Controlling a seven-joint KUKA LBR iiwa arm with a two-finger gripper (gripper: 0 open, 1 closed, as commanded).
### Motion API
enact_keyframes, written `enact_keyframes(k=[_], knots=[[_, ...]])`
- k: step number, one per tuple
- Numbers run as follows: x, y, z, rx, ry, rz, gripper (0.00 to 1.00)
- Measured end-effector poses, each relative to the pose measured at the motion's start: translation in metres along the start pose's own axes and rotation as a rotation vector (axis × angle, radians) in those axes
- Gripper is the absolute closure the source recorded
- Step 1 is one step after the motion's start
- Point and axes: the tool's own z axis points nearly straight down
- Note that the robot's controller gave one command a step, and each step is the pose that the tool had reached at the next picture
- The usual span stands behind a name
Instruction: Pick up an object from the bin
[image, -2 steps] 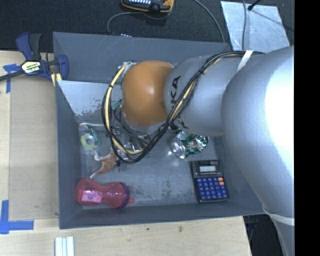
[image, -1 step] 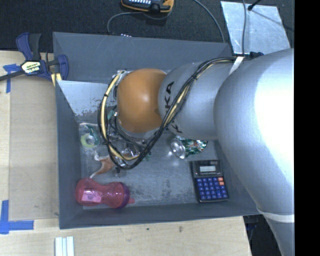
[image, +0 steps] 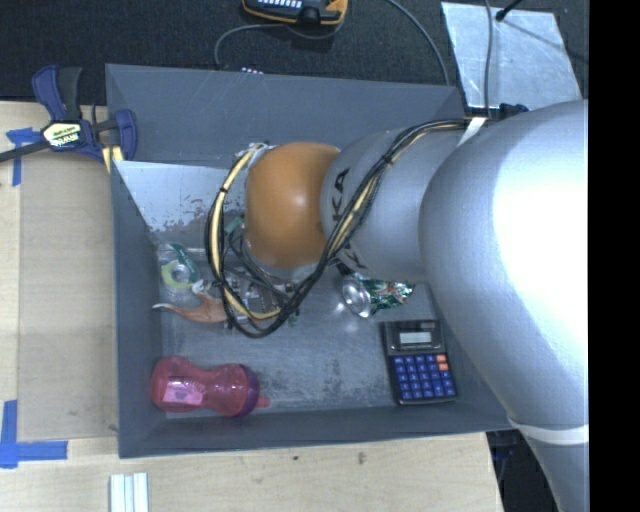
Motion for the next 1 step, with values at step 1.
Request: enact_keyframes(k=[1], knots=[[0.0000,0.0000,0.0000,0.000,0.000,0.000,1.00]])
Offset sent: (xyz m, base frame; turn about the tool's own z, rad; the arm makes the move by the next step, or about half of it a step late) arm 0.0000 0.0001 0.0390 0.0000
